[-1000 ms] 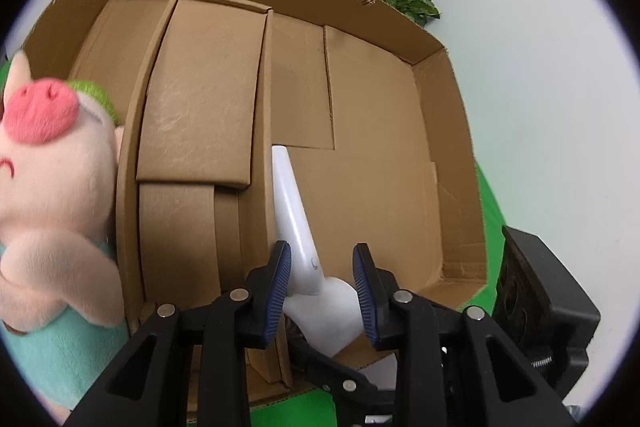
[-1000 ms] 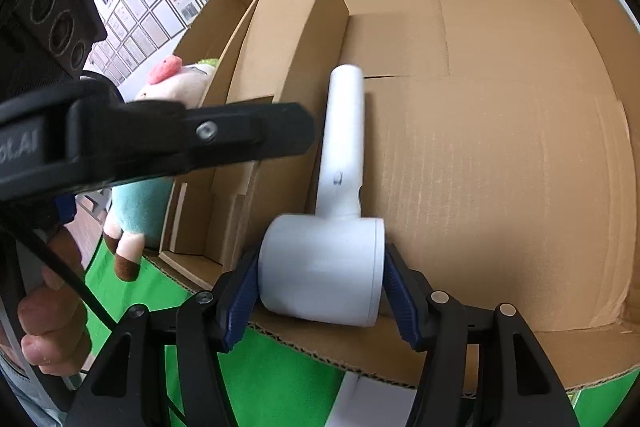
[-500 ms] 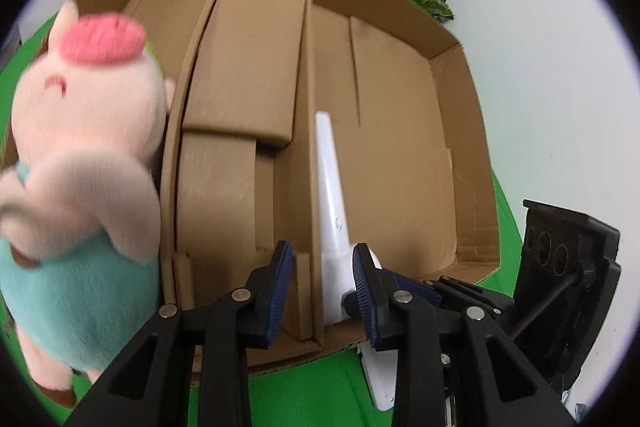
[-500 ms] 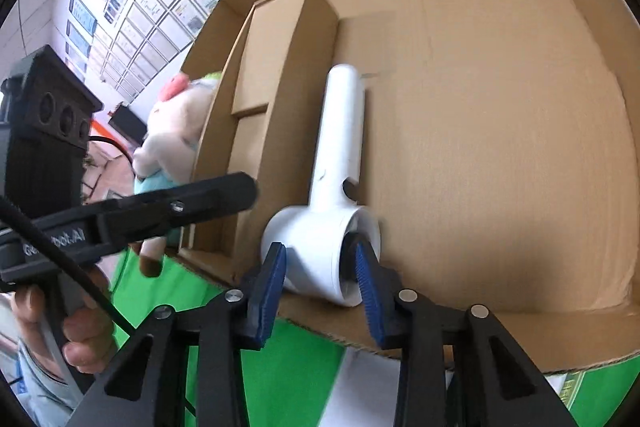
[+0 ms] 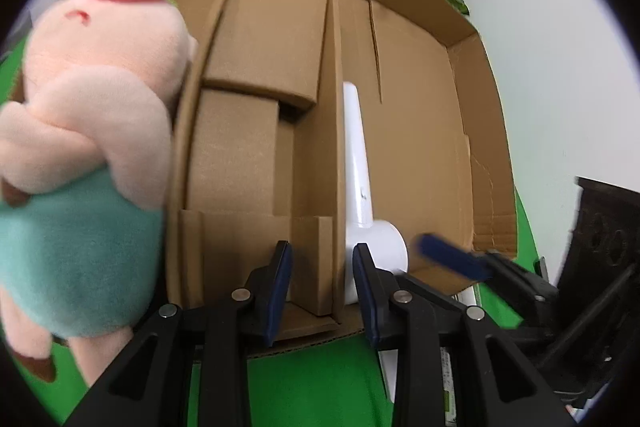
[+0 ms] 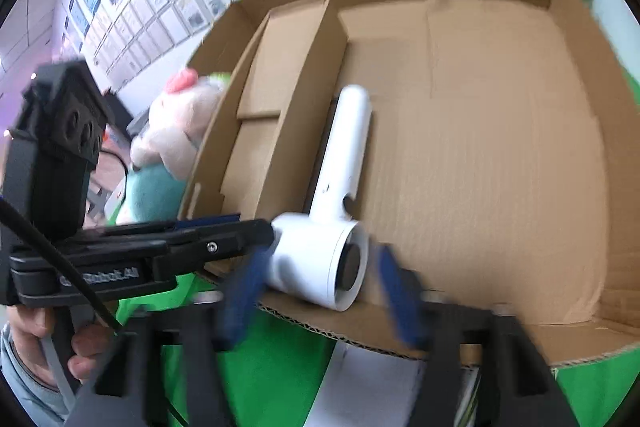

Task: Organize objects
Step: 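Open the right gripper and withdraw from the large box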

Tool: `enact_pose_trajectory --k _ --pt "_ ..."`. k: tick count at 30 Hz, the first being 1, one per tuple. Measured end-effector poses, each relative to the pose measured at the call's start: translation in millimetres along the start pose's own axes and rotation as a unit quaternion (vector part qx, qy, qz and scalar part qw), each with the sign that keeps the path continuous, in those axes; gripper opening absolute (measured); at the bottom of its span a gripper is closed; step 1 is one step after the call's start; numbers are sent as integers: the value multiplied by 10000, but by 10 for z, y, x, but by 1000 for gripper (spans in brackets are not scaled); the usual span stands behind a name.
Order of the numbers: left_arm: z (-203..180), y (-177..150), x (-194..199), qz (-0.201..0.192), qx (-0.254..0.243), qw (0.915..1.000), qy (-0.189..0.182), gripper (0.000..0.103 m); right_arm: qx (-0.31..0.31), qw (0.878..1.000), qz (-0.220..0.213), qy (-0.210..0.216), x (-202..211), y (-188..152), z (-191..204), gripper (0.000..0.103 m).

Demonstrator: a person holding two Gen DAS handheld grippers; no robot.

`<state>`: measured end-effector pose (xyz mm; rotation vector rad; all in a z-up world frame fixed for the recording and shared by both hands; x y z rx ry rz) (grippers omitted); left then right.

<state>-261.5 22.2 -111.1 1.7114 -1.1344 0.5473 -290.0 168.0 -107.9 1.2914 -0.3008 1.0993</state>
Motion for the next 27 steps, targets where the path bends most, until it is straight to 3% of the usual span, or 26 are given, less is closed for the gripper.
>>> enact_pose_trajectory --k 1,2,3,5,7,8,10,12,16,18,20,21,22,23,24,25,27 --pt "10 10 54 -125 -3 9999 77 31 -13 9999 -129 -7 83 11 -5 97" --pt "1 27 135 -309 -20 9994 129 31 -7 9994 -333 -33 205 27 -8 102" --pt "-24 48 224 -527 -76 9984 189 31 18 9989 -457 -73 295 31 -9 102" --pt "-82 75 418 -993 -283 9938 404 42 125 9971 -676 -318 468 24 -8 102" --pt "-189 83 689 -1695 -603 9807 761 77 240 9940 -870 -622 595 5 10 102" --pt "-225 66 802 -1983 -712 9731 932 83 345 9905 -1023 -847 708 -29 19 102" --pt "-278 24 974 -2365 -904 9587 1296 86 487 9826 -1288 -1248 881 -78 40 102" --pt "-334 -19 1036 -2472 -1030 9516 1506 86 534 9763 -1485 -1483 1054 -163 52 102" --pt "-367 -110 1039 -2447 -1001 9514 1580 86 439 9731 -1664 -1533 1316 -312 59 102" --pt "-365 -175 1031 -2405 -1014 9509 1662 86 482 9716 -1752 -1515 1440 -381 67 91" --pt "-362 -227 1023 -2393 -1042 9517 1616 84 531 9714 -1685 -1585 1461 -425 80 47" --pt "-379 -231 980 -2342 -1052 9536 1573 72 528 9722 -1596 -1631 1453 -450 68 41" --pt "-382 -262 980 -2276 -1067 9556 1539 39 524 9736 -1529 -1610 1438 -465 53 31" --pt "-393 -298 955 -2137 -1082 9592 1501 18 496 9758 -1454 -1553 1412 -491 54 27" --pt "-390 -320 917 -1940 -1086 9646 1417 3 478 9766 -1427 -1534 1393 -514 58 26" --pt "-399 -350 919 -1910 -1075 9664 1342 3 471 9770 -1421 -1517 1404 -534 71 26" --pt "-409 -390 1008 -2130 -1038 9610 1430 3 476 9776 -1442 -1459 1384 -554 99 28"
Point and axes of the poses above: each gripper's, at about its wrist camera, not at the fingertips, and x roughly against the way its jaws point, z to its left, y to its top, the point moved 6 cm from there along -x, roughly the way its jaws point, and after that the axes turned 1 degree about y, right-handed, at the moved point
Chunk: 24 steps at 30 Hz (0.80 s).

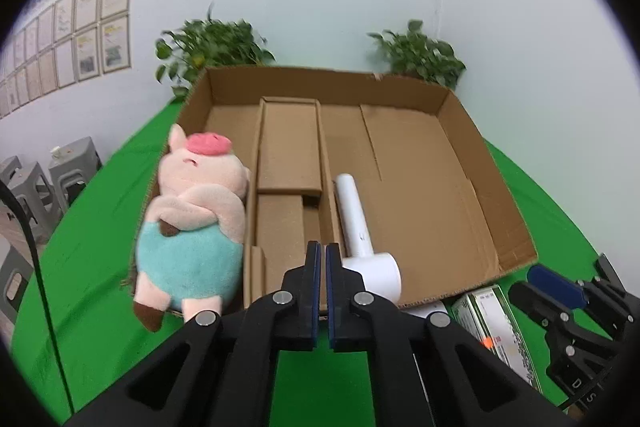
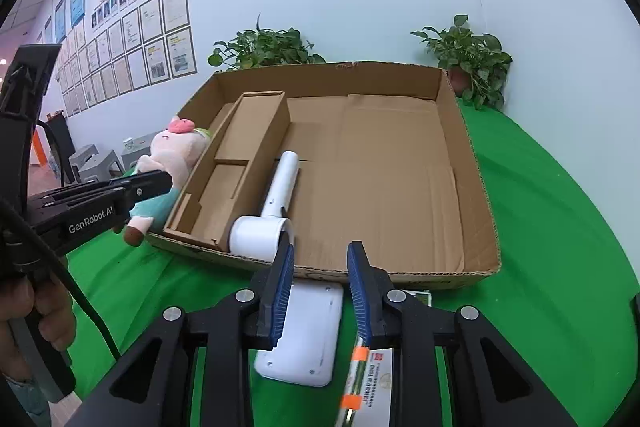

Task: Organize objects
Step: 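Open the right gripper and withdraw from the large box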

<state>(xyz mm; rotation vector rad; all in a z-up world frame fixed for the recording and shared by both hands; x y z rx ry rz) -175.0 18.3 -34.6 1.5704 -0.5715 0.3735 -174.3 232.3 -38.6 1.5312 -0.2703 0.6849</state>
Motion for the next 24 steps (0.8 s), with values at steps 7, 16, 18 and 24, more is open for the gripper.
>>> enact_pose_trajectory --k 7,16,18,24 --pt "97 148 277 -646 158 9974 260 99 -37 9998 -99 156 -18 -13 68 102" --pt "97 116 217 -434 194 9988 95 99 -6 9995 -32 305 -11 -89 71 102" --pt "75 96 195 -383 154 9991 99 99 40 9989 -86 466 17 -130 109 102" --pt "31 53 152 -300 158 9994 17 99 211 9970 -158 732 87 -224 213 102"
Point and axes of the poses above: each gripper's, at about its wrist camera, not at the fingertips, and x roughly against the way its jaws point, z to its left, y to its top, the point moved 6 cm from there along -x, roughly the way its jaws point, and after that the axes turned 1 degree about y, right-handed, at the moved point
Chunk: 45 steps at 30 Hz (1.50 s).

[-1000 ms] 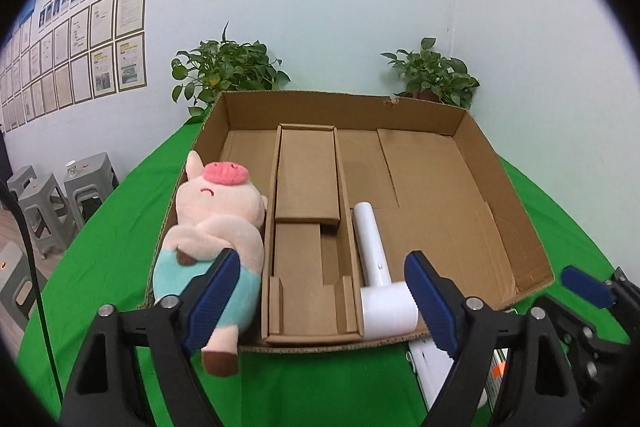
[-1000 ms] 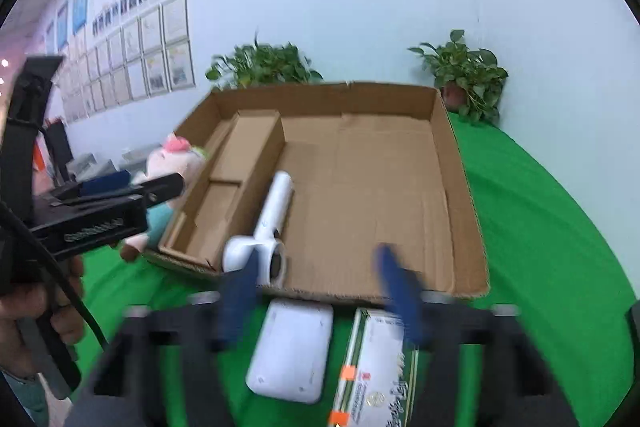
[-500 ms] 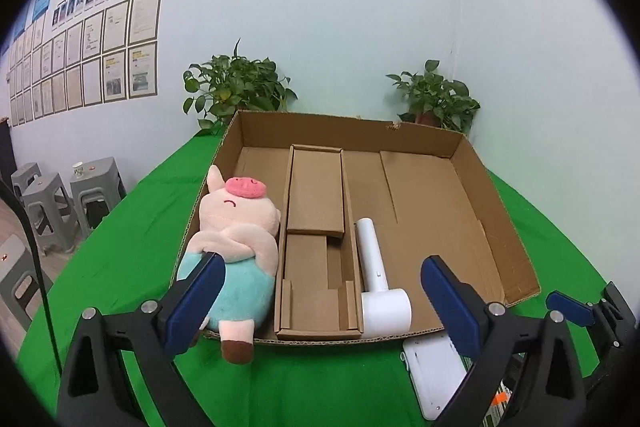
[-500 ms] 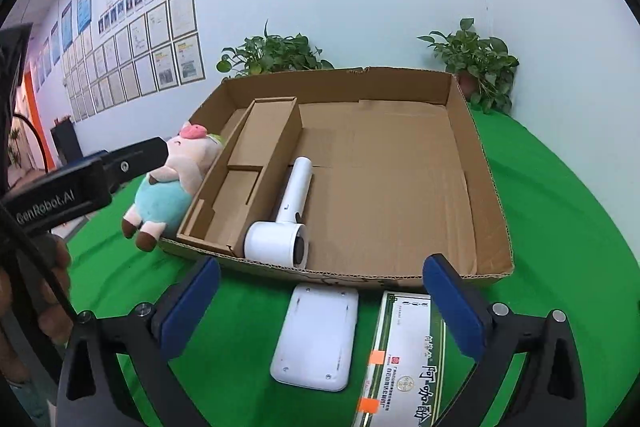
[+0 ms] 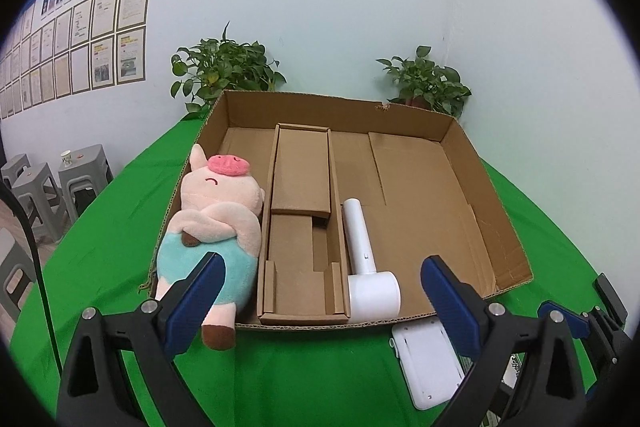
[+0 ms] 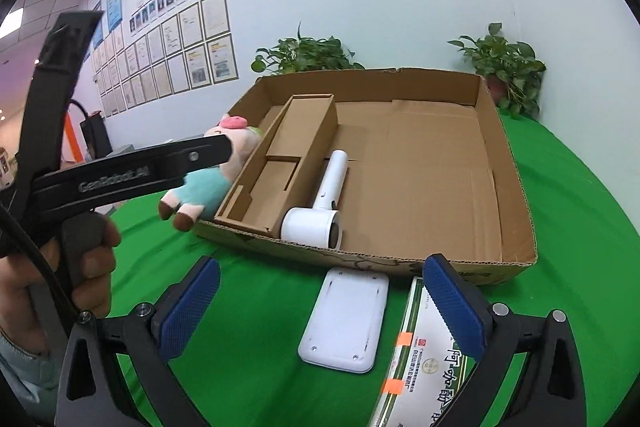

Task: Organize objects
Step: 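Open the right gripper and withdraw from the large box, then close the right gripper on the white rectangular device on the table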

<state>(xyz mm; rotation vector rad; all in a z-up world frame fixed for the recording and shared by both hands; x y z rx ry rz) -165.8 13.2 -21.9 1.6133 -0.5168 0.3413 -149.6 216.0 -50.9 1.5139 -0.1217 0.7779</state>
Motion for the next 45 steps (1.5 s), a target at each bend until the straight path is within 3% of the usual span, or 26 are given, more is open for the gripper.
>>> enact_pose_trajectory --k 10,15,19,23,27,30,37,39,41,45 --pt "3 -109 -52 165 -115 9998 7 99 -143 9988 191 434 -33 -127 72 102" --pt "7 -220 -138 475 65 9982 -357 99 32 9936 563 977 -195 -334 351 101" --pt "26 -379 -264 1024 210 9920 -715 98 -167 9878 1017 1163 -402 -543 340 98" --pt "50 -522 -360 1379 454 9849 -941 98 -292 9856 1466 788 -583 -753 167 94" --pt "-16 -665 -412 1619 513 9775 -1254 97 -300 9867 1524 488 -630 -806 -20 94" --pt "-66 -757 -480 1877 623 9680 -1543 88 -122 9868 1597 225 -691 -823 -76 95" --pt "-87 -840 -580 2097 816 9578 -1789 87 106 9837 1794 104 -826 -817 38 95" --pt "-80 -849 -580 2104 839 9570 -1814 87 101 9820 1885 -35 -888 -832 29 89" --pt "-77 -869 -586 2135 838 9561 -1824 87 148 9809 1925 -227 -913 -828 -15 70" --pt "-94 -929 -604 2209 835 9538 -1855 87 251 9804 1940 -218 -883 -837 9 69"
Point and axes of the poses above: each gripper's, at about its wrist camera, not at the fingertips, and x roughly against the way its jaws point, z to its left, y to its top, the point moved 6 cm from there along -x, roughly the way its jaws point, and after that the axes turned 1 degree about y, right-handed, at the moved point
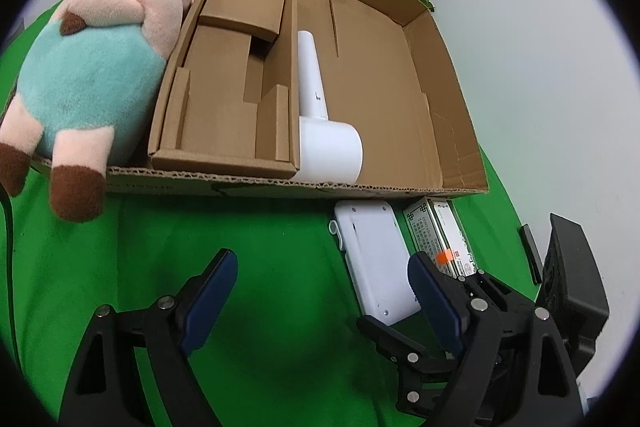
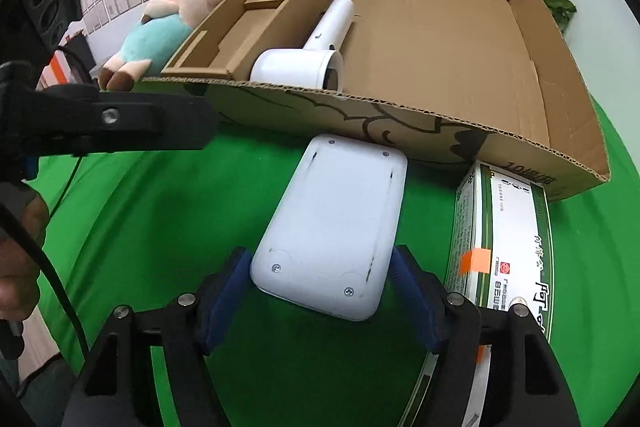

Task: Organize objects
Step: 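Close the right gripper on the white rectangular device on the table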

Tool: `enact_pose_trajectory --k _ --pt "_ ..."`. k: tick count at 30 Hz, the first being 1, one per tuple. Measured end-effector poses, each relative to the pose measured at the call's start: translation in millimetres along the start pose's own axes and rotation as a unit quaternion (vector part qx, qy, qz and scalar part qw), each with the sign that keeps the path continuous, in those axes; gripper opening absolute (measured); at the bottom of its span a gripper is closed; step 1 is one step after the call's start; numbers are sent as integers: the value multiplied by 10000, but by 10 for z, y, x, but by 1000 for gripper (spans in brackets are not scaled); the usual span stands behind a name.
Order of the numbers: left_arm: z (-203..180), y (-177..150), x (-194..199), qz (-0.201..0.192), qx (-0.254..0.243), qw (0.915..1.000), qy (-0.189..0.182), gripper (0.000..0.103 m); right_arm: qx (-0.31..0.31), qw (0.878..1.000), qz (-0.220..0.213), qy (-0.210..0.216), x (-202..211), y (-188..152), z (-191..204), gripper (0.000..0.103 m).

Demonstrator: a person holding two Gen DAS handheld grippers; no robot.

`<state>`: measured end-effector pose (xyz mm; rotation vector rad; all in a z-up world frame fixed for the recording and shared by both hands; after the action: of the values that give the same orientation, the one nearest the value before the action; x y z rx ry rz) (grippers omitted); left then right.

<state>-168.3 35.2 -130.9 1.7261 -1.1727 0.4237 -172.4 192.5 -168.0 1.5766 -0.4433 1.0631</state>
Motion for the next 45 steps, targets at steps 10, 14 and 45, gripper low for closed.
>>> enact_pose_trajectory --k 10,14,45 --pt "-81 -331 -100 456 165 9972 -564 87 -215 9955 130 910 278 -274 159 72" --pt "-92 -437 -177 643 303 9950 -702 87 -191 9948 -58 1001 308 -209 216 102" --pt "-119 -675 -95 621 557 9935 -771 30 -216 9973 19 708 251 -273 419 69"
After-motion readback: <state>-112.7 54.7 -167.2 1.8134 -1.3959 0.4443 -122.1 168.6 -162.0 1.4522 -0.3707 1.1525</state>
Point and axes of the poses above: each gripper's, at about its wrist camera, not at the fingertips, and x roughly against the way its jaws point, z to its left, y to its top, the point moved 6 cm from there along -x, roughly the way its jaws point, and after that the axes turned 1 degree about y, right-handed, at the moved point
